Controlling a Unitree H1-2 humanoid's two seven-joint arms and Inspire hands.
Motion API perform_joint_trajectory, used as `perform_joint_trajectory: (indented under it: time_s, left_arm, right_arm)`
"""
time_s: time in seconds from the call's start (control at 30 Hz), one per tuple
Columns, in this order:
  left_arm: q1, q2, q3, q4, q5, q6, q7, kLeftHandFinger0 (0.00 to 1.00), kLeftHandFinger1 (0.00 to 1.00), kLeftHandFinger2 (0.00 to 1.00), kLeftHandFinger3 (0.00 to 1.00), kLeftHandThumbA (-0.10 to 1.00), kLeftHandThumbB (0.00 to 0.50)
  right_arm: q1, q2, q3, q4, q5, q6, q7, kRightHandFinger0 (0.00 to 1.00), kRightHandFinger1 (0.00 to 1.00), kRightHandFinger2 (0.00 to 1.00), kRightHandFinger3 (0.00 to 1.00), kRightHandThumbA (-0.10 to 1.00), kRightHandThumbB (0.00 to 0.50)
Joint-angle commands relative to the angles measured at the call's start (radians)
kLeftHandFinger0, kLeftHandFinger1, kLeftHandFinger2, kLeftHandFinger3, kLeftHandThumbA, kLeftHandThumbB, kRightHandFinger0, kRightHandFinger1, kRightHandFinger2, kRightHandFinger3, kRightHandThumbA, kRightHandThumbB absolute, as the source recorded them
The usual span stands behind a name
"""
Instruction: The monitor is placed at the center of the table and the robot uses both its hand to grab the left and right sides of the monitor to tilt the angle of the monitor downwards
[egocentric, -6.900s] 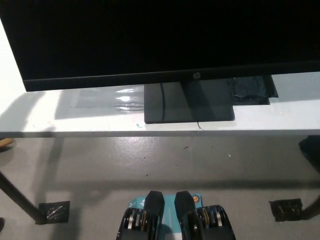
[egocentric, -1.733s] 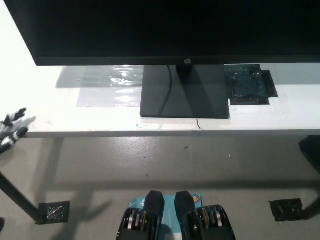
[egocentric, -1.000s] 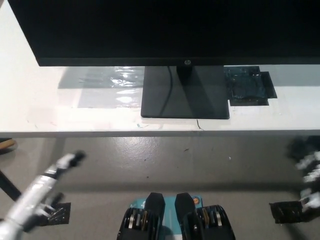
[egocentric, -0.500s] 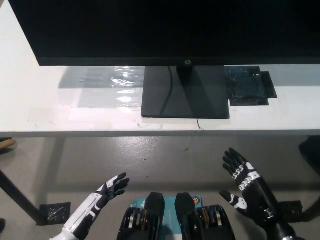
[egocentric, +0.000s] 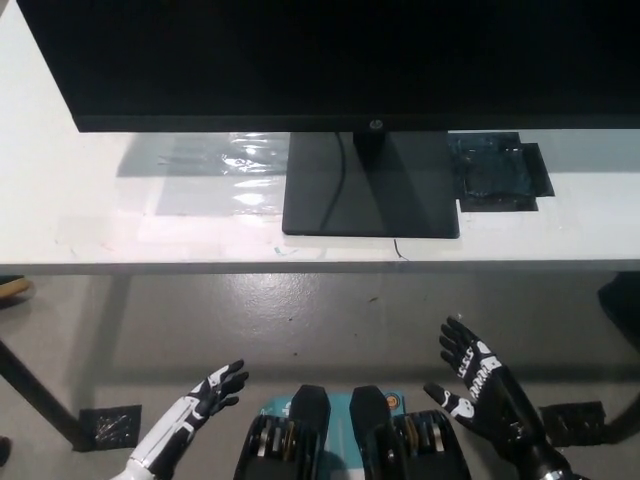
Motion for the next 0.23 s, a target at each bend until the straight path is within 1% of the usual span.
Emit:
perform_joint_trajectory:
  time_s: [0.0, 0.03, 0.2]
  left_arm:
    - [-0.019, -0.008, 0.023, -0.004, 0.043, -0.043, 0.015, 1.0, 1.0, 1.0, 1.0, 1.0, 0.254]
    - [-0.021, -0.01, 0.026, -0.001, 0.042, -0.041, 0.014, 1.0, 1.0, 1.0, 1.0, 1.0, 0.263]
    - [-0.025, -0.016, 0.036, 0.004, 0.044, -0.037, 0.009, 1.0, 1.0, 1.0, 1.0, 1.0, 0.264]
  right_arm:
    - [-0.03, 0.0, -0.008, 0.003, -0.013, -0.063, -0.008, 1.0, 1.0, 1.0, 1.0, 1.0, 0.378]
    - [-0.033, 0.0, -0.009, 0.011, -0.018, -0.063, -0.011, 1.0, 1.0, 1.0, 1.0, 1.0, 0.361]
    - [-0.04, 0.001, -0.01, 0.024, -0.025, -0.063, -0.014, 1.0, 1.0, 1.0, 1.0, 1.0, 0.357]
